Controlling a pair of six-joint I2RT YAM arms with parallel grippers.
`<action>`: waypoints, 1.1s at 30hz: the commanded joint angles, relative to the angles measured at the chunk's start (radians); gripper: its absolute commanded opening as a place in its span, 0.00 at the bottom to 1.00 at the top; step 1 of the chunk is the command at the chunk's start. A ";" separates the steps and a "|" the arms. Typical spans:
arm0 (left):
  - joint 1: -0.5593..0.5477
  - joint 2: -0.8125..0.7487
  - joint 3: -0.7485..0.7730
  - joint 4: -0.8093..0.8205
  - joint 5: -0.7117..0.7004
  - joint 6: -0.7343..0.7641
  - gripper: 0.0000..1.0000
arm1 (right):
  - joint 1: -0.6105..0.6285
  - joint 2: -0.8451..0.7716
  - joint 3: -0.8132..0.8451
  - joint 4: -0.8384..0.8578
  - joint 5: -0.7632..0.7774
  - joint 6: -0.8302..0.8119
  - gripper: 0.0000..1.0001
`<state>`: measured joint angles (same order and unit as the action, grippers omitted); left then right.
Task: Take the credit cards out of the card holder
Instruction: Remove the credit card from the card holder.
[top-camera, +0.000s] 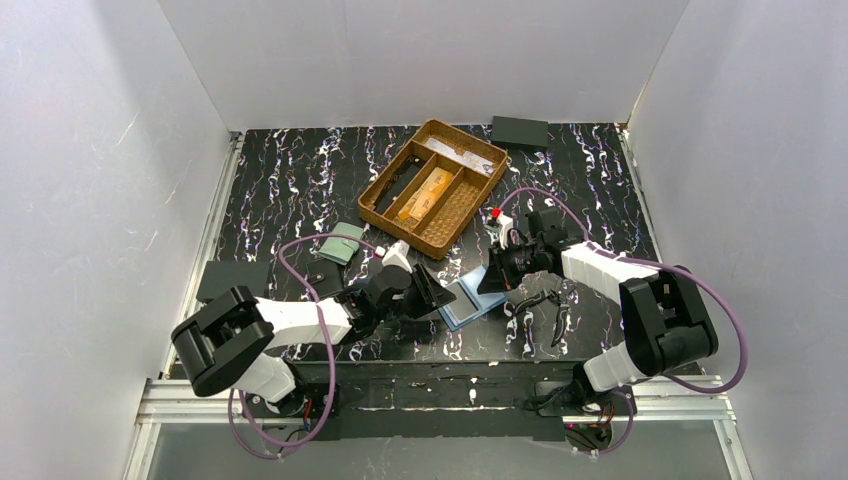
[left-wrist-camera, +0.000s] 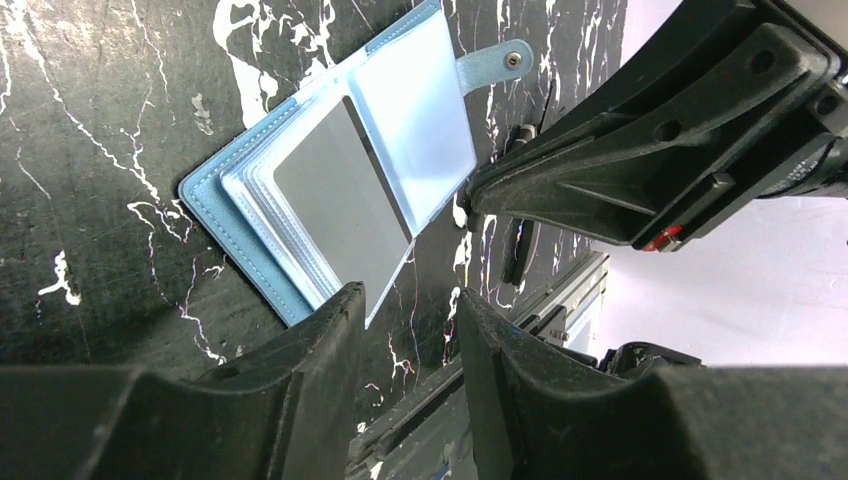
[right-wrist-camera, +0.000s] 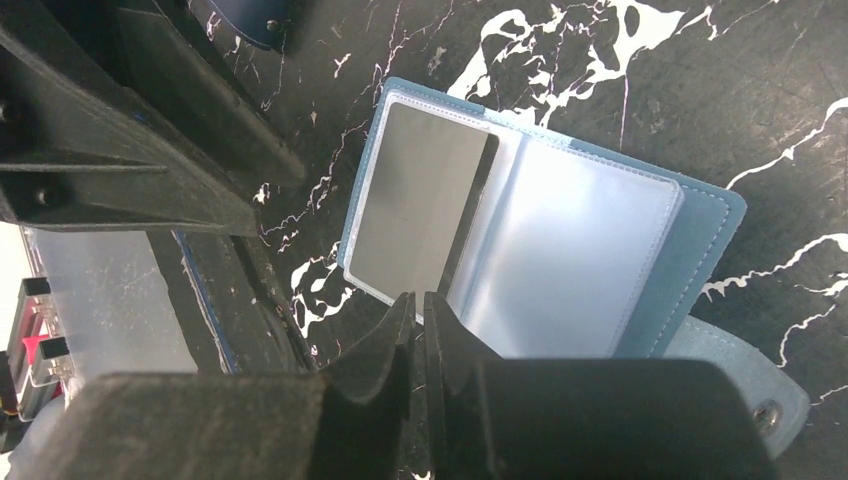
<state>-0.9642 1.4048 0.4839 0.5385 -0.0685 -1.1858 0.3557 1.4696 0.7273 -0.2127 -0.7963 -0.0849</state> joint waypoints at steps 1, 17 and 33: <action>-0.004 0.045 0.044 0.015 -0.025 -0.035 0.37 | 0.006 0.009 0.007 0.021 0.006 0.013 0.15; -0.004 0.156 0.087 0.014 0.002 -0.114 0.39 | 0.019 0.064 0.024 -0.012 0.044 -0.019 0.15; -0.004 0.106 0.081 -0.054 -0.010 -0.154 0.39 | 0.031 0.079 0.030 -0.022 0.066 -0.030 0.17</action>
<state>-0.9642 1.5692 0.5545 0.5335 -0.0616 -1.3384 0.3771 1.5379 0.7277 -0.2310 -0.7338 -0.1024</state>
